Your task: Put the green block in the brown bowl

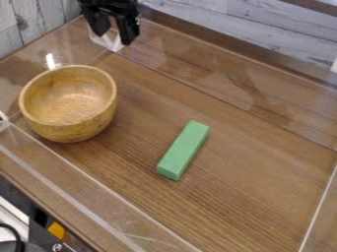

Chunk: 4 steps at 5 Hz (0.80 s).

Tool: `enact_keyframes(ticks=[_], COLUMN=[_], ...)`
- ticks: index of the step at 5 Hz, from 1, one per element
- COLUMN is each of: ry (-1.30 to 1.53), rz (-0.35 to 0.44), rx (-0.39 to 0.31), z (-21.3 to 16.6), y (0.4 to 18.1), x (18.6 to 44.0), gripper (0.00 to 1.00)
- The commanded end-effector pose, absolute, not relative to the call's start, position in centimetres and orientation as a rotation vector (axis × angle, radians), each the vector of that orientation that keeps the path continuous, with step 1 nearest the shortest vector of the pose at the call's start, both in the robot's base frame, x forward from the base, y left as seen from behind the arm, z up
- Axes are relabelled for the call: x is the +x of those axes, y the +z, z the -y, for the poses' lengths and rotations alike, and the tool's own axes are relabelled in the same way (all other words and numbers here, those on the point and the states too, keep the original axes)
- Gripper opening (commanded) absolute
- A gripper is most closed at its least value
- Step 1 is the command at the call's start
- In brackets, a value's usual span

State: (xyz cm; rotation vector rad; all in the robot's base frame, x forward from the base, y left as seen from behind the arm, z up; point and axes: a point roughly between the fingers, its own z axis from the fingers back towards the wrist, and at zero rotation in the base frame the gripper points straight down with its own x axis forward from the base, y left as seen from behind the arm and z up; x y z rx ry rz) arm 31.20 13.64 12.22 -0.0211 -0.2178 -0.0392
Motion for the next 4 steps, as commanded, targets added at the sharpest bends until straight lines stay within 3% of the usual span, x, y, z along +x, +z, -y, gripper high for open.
enact_keyframes(ticks=[1,4], ry=[-0.076,-0.009], rz=[0.274,0.256], rx=[0.012,0.009], z=[-13.4,-14.7], y=[14.3,13.6], x=[31.5,30.6], gripper=[1.00,1.00])
